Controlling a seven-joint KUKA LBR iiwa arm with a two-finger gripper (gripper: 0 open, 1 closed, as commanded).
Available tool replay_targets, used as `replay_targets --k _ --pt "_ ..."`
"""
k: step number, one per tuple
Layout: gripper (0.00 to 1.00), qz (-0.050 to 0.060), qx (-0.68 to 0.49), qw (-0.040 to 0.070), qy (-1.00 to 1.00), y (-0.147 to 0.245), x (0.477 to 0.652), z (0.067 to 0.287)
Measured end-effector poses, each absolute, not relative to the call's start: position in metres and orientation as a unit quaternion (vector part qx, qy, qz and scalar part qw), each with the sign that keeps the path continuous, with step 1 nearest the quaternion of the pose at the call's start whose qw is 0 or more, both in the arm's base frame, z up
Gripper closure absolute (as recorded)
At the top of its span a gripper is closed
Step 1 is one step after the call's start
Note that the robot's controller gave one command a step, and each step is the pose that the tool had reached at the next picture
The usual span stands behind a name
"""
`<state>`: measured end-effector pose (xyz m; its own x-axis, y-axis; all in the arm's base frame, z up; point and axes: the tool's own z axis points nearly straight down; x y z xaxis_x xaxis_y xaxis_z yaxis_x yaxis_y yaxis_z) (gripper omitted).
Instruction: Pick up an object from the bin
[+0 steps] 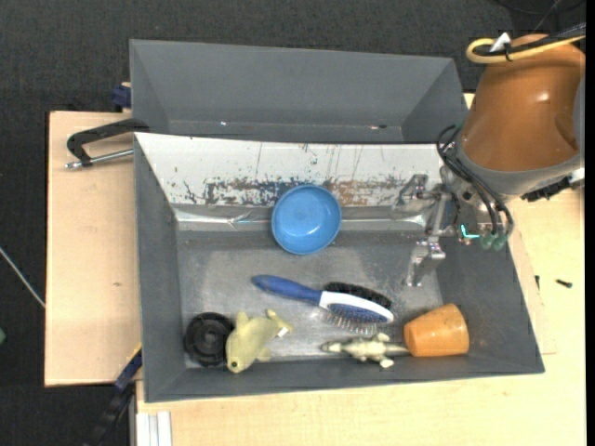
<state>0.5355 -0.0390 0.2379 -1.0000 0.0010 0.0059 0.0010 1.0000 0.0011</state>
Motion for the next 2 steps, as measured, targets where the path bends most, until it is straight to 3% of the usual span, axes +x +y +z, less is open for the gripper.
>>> replay_targets --k 1,2 --pt "0.0 -0.001 0.103 -0.002 -0.995 0.0226 0.5531 0.0895" --pt "1.0 -0.001 0.104 -0.001 -0.995 0.0234 0.5522 0.0872"
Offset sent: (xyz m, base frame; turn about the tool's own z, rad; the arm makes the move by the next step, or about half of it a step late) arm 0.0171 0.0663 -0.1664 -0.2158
